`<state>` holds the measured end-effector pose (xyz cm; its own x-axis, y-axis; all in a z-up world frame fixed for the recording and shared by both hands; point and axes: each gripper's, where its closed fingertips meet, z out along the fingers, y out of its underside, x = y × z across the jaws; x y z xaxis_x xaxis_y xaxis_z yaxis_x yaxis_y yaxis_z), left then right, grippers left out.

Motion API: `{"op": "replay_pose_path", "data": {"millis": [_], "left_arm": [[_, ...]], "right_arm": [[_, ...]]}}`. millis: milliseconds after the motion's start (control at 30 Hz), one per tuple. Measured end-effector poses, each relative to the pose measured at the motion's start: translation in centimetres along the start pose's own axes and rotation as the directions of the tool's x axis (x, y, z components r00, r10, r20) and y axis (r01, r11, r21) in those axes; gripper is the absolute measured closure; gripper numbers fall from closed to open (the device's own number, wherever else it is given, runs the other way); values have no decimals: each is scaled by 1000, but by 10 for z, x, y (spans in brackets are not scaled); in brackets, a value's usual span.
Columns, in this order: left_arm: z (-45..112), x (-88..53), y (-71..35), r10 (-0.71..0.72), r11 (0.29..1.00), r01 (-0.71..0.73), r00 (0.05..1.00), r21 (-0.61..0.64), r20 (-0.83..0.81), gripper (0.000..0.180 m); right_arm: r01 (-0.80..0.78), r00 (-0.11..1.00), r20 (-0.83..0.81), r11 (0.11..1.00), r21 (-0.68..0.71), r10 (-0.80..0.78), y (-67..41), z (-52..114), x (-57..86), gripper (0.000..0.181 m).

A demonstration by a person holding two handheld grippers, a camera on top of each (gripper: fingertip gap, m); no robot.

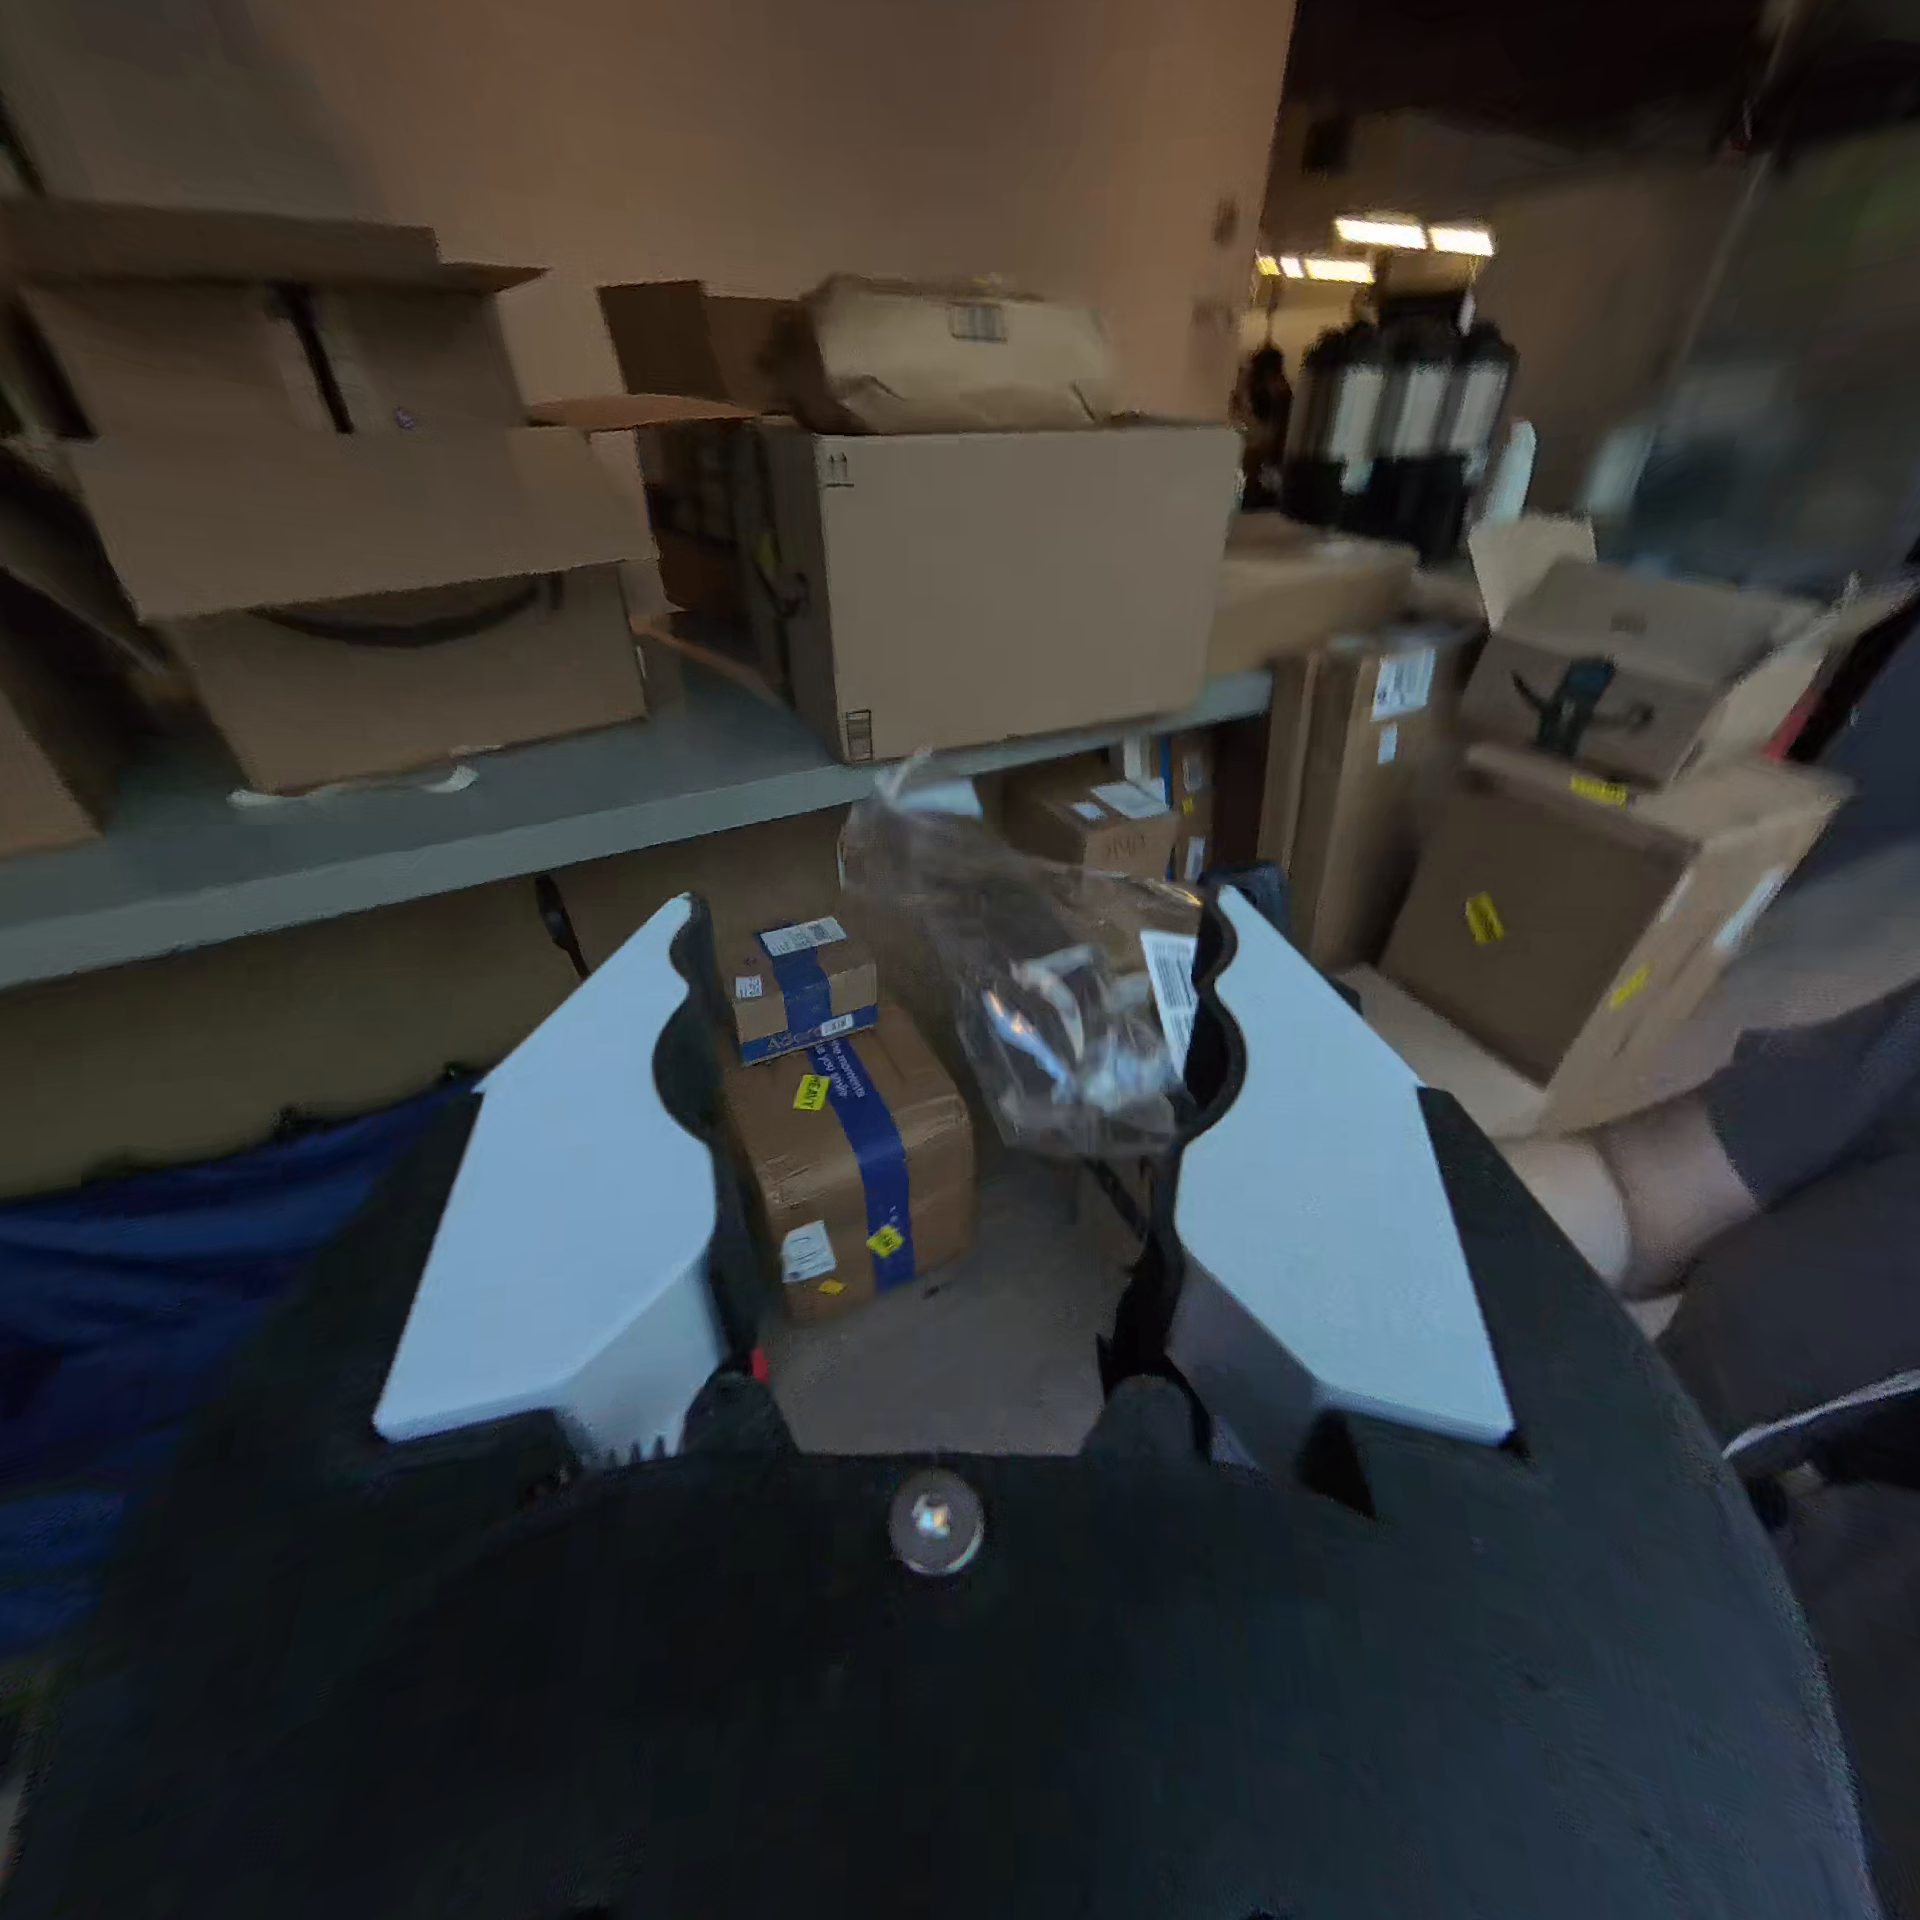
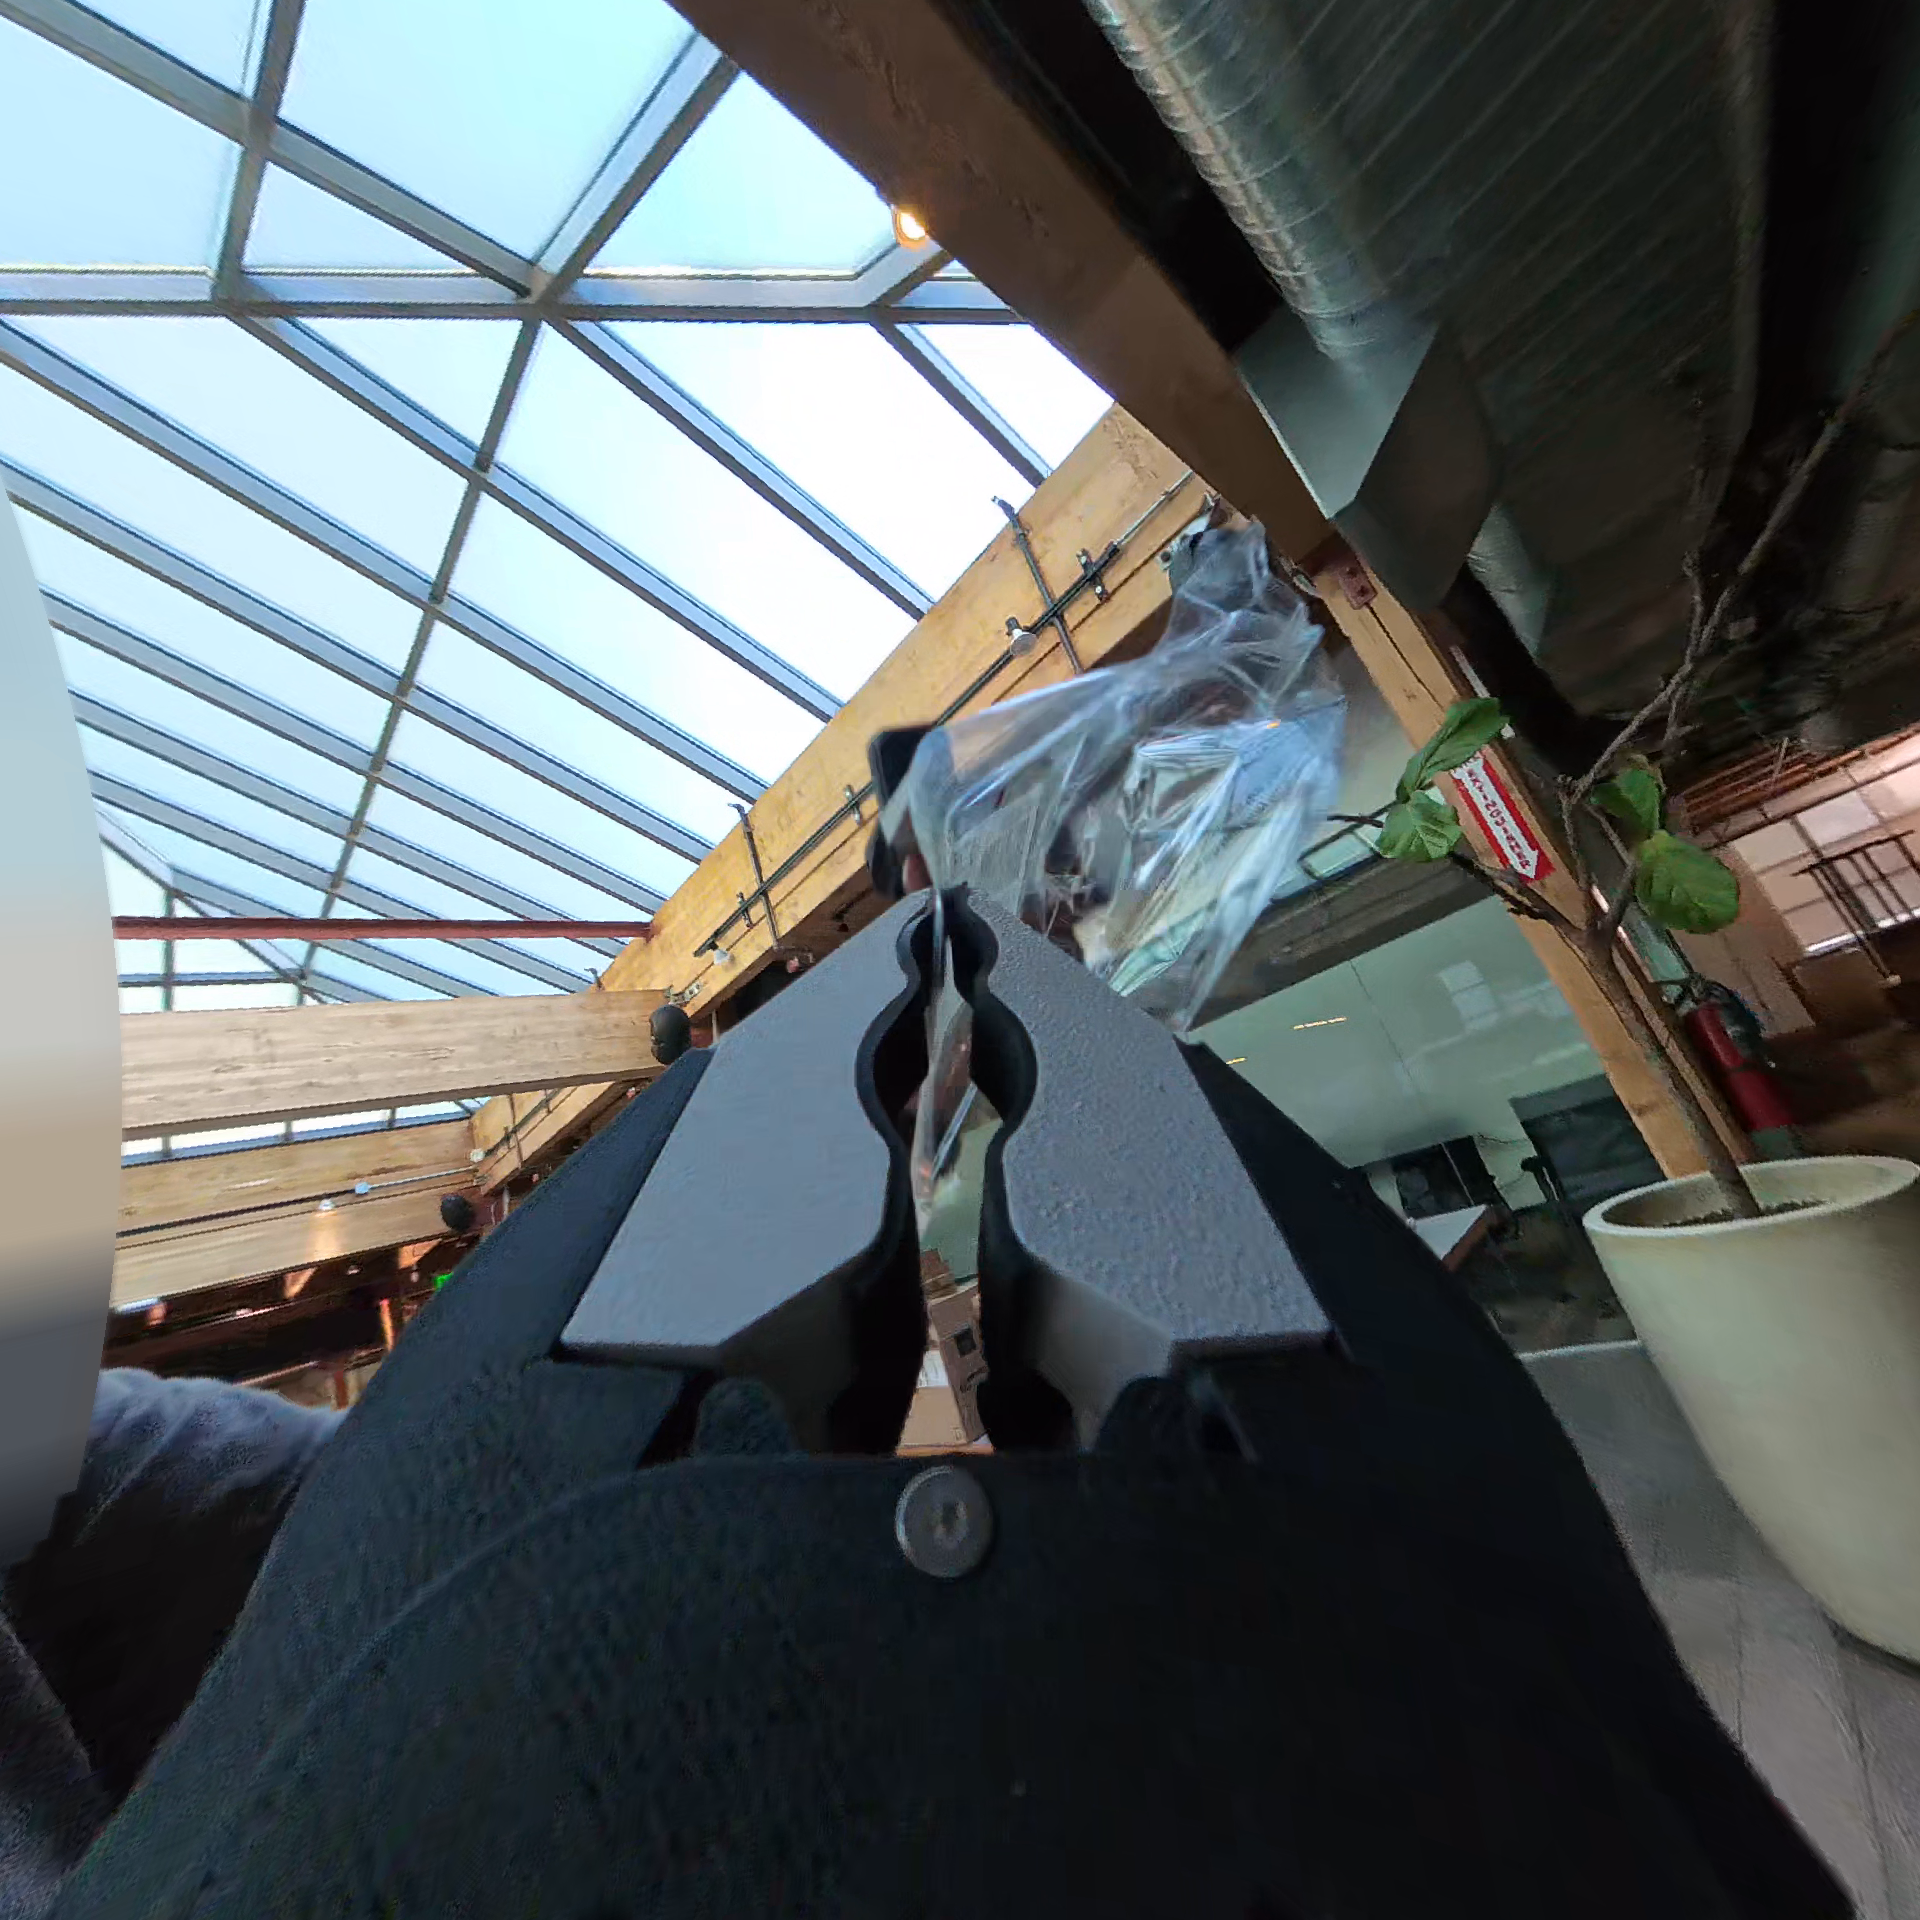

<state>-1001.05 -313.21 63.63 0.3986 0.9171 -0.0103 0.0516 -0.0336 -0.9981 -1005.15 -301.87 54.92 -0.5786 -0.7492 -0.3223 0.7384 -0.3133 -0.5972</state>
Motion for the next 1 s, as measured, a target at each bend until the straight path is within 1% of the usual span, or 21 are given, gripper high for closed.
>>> {"op": "replay_pose_path", "data": {"millis": [33, 100, 133, 200, 233, 267, 300, 400, 467, 500, 533, 567, 600, 633, 700, 733, 800, 833, 900, 1000], "left_arm": [[1, -17, 20, -68, 997, 67, 997, 28, 34, 85], [12, -44, 75, -212, 977, 209, 973, 32, 96, 83], [20, -55, 97, -295, 955, 288, 950, 78, 102, 87], [36, -68, 111, -422, 869, 414, 906, 272, -34, 93], [42, -80, 115, -451, 824, 452, 888, 341, -89, 93], [49, -95, 118, -460, 800, 465, 881, 379, -110, 96], [56, -110, 119, -452, 795, 455, 886, 401, -109, 100], [70, -145, 107, -374, 806, 359, 925, 470, -66, 116], [81, -165, 103, -355, 827, 323, 935, 461, -16, 124], [86, -174, 105, -345, 846, 305, 939, 438, 13, 134], [91, -183, 108, -330, 865, 283, 943, 415, 45, 148], [93, -192, 110, -316, 879, 261, 946, 400, 76, 171], [93, -199, 110, -306, 882, 247, 948, 402, 88, 180], [92, -204, 108, -306, 877, 249, 949, 410, 78, 180], [91, -214, 110, -333, 877, 286, 941, 385, 61, 180], [88, -219, 112, -342, 881, 294, 937, 371, 69, 180], [75, -229, 114, -358, 883, 301, 928, 360, 102, 180], [65, -233, 114, -369, 882, 311, 923, 355, 108, 180], [46, -234, 115, -374, 887, 320, 921, 333, 112, 180], [17, -240, 123, -372, 907, 319, 913, 275, 168, 180]], "right_arm": [[5, 1000, 14, 1000, 5, -5, -5, 2, 15, 181], [6, 998, 55, 1000, 8, -7, -13, 8, 46, 181], [5, 997, 80, 1000, 3, -5, -17, 12, 64, 181], [-9, 990, 140, 1000, -2, 9, -24, 21, 98, 181], [-27, 986, 163, 1000, -16, 29, -25, 27, 117, 181], [-49, 984, 171, 998, -33, 54, -24, 32, 136, 181], [-65, 981, 179, 997, -41, 71, -24, 35, 154, 181], [-128, 979, 157, 991, -43, 134, -23, 43, 204, 181], [-184, 968, 160, 981, -59, 192, -21, 49, 228, 181], [-182, 968, 162, 981, -72, 191, -19, 51, 238, 181], [-162, 972, 159, 984, -75, 172, -20, 54, 248, 181], [-143, 975, 162, 987, -79, 154, -20, 56, 255, 181], [-135, 975, 164, 986, -98, 150, -18, 58, 263, 181], [-138, 972, 176, 985, -107, 156, -16, 60, 267, 181], [-156, 966, 191, 981, -119, 177, -13, 61, 277, 181], [-158, 966, 184, 979, -132, 181, -10, 61, 283, 173], [-133, 978, 141, 978, -161, 156, -3, 61, 300, 146], [-108, 984, 122, 976, -189, 133, 3, 60, 308, 137], [-40, 996, 74, 971, -237, 59, 12, 54, 328, 125], [47, 999, 12, 976, -211, -46, -3, 54, 365, 121]]}}
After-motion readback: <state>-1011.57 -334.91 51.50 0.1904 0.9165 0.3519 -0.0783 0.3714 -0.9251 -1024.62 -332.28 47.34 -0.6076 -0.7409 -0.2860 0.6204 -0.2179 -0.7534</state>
